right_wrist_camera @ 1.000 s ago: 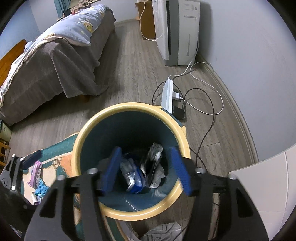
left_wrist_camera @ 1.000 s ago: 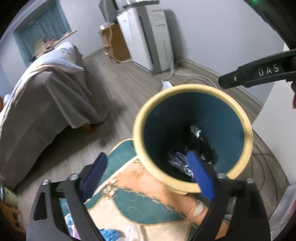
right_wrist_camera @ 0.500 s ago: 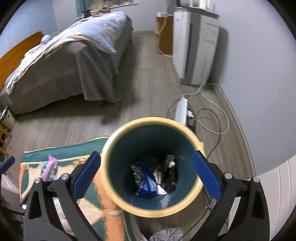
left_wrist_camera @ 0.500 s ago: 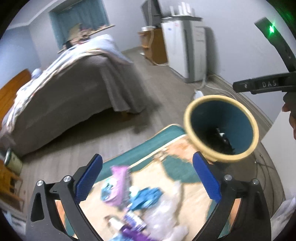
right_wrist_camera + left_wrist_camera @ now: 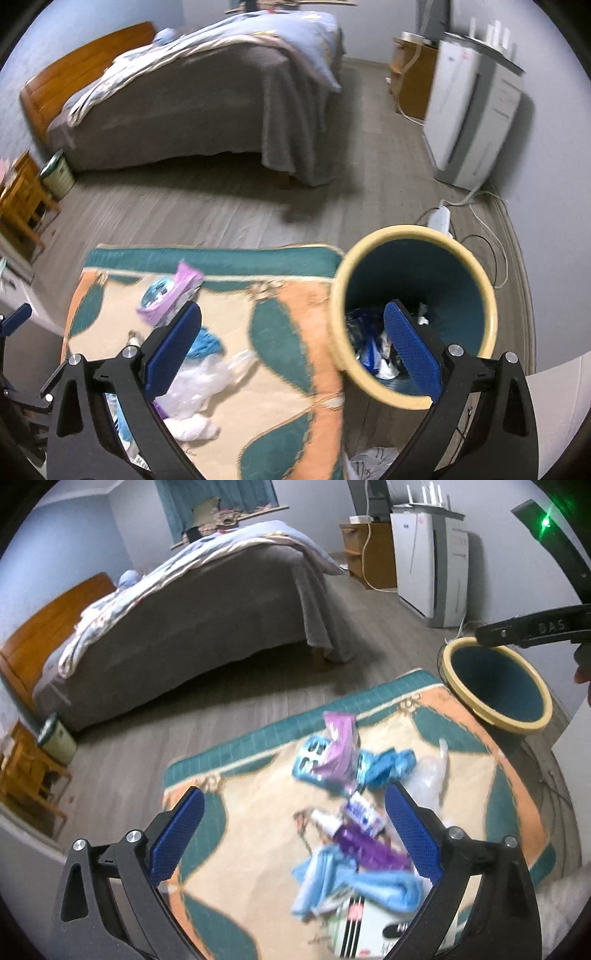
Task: Collect trash
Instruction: 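Move both grippers back over the remaining trash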
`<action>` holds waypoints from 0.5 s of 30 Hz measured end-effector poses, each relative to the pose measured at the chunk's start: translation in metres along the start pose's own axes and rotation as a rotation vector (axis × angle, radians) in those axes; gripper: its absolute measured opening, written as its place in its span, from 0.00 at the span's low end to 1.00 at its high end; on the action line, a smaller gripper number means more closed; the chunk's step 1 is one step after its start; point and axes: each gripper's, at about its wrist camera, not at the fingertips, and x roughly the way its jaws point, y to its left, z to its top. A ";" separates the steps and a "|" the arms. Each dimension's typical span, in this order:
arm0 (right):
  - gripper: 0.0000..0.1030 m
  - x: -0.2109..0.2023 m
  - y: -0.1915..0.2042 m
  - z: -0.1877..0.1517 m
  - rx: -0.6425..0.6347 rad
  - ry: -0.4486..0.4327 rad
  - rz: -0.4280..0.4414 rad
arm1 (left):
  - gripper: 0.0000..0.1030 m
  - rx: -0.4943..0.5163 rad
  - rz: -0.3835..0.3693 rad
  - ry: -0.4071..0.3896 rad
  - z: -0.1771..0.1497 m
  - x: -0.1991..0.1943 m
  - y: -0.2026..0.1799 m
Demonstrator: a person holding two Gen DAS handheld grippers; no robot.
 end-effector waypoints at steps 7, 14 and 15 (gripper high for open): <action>0.95 0.015 0.043 -0.028 -0.023 0.069 -0.024 | 0.94 -0.083 0.009 0.074 -0.035 0.013 0.028; 0.95 0.034 0.058 -0.042 -0.045 0.116 -0.042 | 0.94 -0.170 -0.031 0.114 -0.046 0.040 0.045; 0.95 0.039 0.059 -0.043 -0.042 0.126 -0.037 | 0.94 -0.165 -0.042 0.124 -0.049 0.044 0.045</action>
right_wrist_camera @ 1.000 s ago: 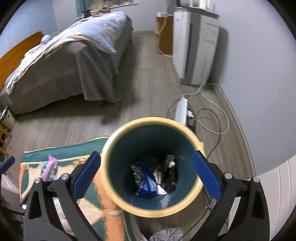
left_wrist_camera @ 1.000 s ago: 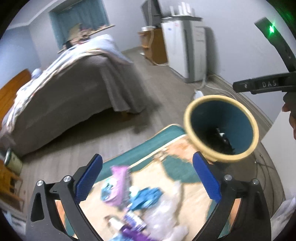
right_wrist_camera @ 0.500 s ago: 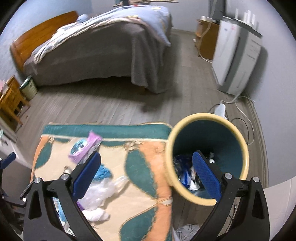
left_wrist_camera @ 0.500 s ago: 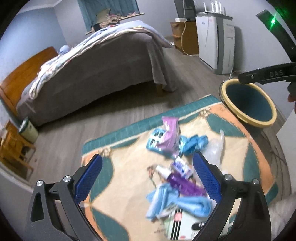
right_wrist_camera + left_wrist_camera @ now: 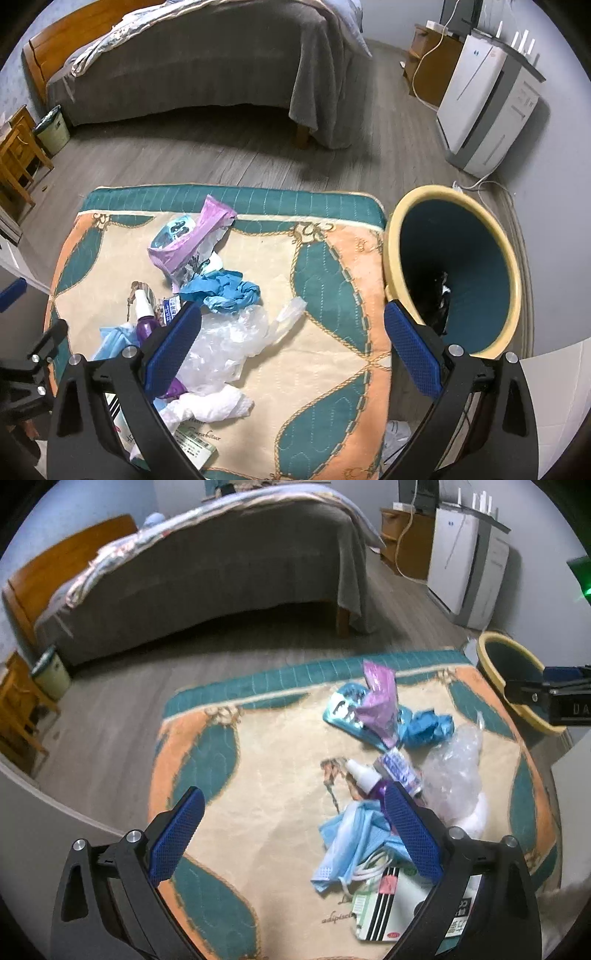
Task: Collect trash
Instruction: 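Move both grippers back over the remaining trash, then grasp clear plastic film with right gripper while left gripper grasps blue mask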
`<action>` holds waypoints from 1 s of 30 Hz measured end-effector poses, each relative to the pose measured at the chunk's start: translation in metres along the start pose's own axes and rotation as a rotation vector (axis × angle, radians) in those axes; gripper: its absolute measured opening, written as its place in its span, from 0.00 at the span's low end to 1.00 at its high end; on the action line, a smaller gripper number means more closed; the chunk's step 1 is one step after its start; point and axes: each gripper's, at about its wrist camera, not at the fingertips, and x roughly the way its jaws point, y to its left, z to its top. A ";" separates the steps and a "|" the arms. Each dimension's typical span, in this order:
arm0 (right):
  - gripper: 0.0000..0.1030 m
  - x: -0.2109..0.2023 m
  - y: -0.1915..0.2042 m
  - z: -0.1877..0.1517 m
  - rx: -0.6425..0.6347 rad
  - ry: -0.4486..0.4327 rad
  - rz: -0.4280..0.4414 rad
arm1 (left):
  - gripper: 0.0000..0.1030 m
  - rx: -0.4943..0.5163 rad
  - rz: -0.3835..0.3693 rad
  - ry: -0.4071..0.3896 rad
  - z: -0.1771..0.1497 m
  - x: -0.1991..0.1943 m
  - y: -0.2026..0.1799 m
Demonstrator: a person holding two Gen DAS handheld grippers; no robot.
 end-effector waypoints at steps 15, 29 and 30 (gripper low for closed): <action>0.72 0.076 0.024 -0.007 0.015 0.234 0.048 | 0.53 0.123 -0.132 0.228 -0.022 0.062 -0.025; 0.19 0.045 0.029 0.009 -0.028 0.165 0.160 | 0.11 0.096 -0.200 0.111 0.004 0.029 -0.021; 0.19 0.040 0.028 0.012 -0.025 0.151 0.167 | 0.11 0.094 -0.198 0.100 0.006 0.025 -0.020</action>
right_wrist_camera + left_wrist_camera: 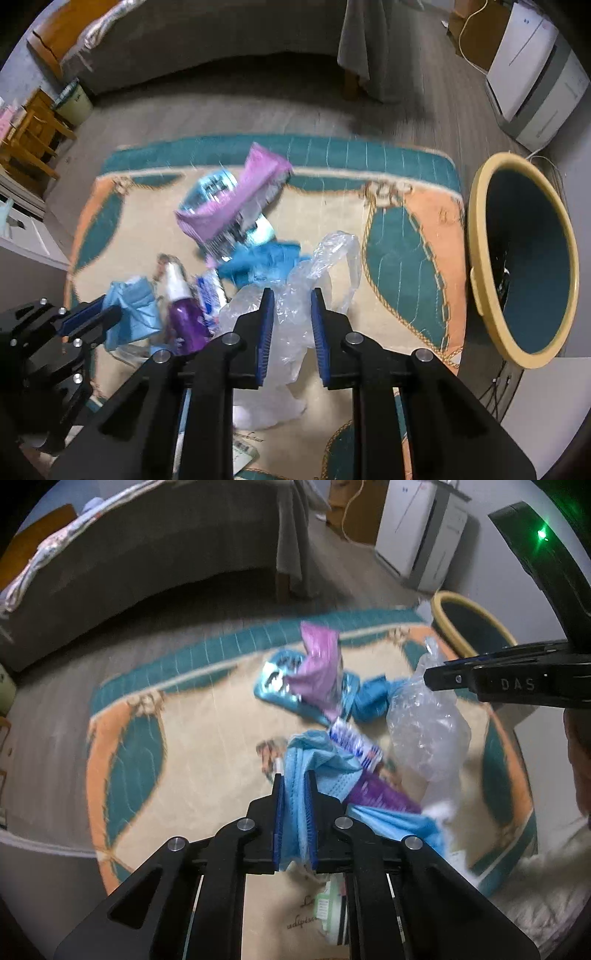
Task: Collect trash
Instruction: 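Grasp clear plastic film with right gripper while left gripper grasps blue mask, then lift plastic film toward the bin while left gripper regrasps the blue mask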
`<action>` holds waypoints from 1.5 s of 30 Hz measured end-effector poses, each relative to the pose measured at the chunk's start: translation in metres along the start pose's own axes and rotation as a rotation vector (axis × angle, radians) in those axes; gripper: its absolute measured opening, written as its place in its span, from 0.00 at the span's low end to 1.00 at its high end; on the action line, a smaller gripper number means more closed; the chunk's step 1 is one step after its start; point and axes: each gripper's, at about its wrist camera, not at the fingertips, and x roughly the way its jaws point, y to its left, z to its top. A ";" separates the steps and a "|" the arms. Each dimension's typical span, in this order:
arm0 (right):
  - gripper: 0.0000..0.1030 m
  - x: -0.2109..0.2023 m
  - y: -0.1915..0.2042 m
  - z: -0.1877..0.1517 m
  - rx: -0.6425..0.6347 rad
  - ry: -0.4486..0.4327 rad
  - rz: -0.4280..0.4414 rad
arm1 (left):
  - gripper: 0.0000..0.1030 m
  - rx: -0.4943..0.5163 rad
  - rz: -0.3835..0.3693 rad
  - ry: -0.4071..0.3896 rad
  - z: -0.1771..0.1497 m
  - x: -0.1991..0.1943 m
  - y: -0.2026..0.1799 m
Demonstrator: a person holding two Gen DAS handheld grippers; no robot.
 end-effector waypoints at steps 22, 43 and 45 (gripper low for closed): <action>0.19 -0.045 0.000 0.016 -0.016 -0.120 0.027 | 0.11 -0.135 0.012 -0.017 0.011 0.010 0.024; 0.19 -0.040 0.000 0.015 -0.034 -0.110 0.006 | 0.53 -0.229 0.160 0.056 0.002 0.018 0.072; 0.19 -0.039 -0.001 0.015 -0.034 -0.108 0.004 | 0.54 -0.239 0.145 0.068 -0.002 0.020 0.072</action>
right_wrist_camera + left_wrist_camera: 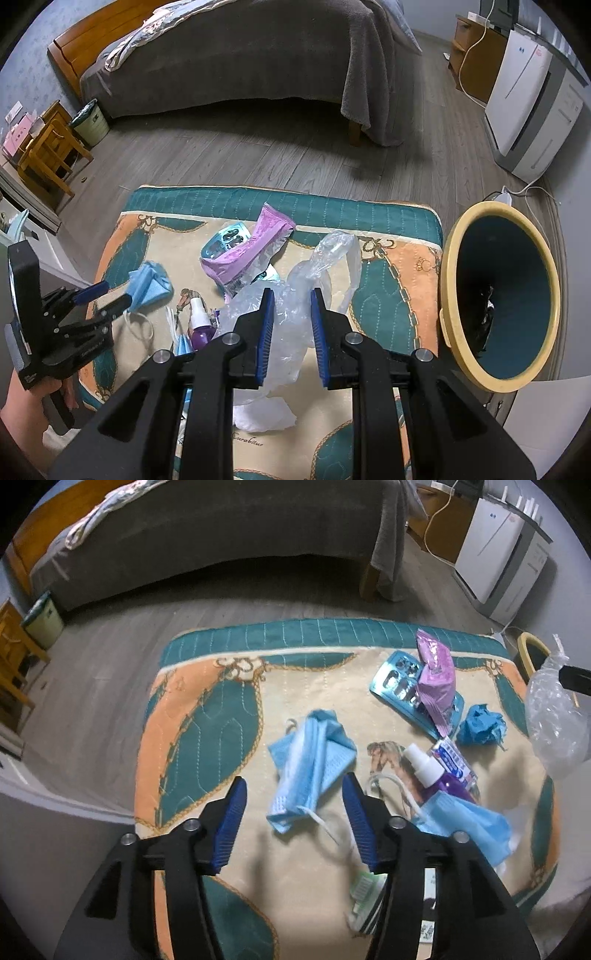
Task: Collect trash
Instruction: 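Lift plastic film toward the bin while left gripper regrasps the blue mask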
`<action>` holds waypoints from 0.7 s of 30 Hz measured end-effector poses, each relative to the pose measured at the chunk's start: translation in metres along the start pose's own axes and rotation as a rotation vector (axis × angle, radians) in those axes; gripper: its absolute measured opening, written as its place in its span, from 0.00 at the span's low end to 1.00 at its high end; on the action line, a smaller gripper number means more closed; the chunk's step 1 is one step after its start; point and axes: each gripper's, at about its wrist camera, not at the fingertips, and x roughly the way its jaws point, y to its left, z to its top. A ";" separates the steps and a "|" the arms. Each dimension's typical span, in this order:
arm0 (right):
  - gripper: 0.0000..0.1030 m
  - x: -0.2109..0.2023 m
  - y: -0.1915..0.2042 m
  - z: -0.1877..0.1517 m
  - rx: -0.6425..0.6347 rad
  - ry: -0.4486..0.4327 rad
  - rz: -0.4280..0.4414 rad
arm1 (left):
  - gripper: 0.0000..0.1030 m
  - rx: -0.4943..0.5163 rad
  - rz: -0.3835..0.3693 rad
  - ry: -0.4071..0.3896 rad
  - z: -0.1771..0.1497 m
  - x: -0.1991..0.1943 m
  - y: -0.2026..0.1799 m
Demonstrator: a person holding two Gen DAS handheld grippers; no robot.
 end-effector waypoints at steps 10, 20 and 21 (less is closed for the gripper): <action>0.19 0.000 -0.002 -0.001 -0.011 0.003 -0.010 | 0.23 0.090 0.002 0.057 -0.004 0.023 -0.014; 0.19 -0.025 -0.029 0.011 -0.008 -0.085 -0.073 | 0.08 0.145 0.007 -0.136 0.024 -0.033 -0.042; 0.19 -0.029 -0.034 0.012 0.001 -0.095 -0.076 | 0.08 0.153 0.002 -0.150 0.026 -0.038 -0.046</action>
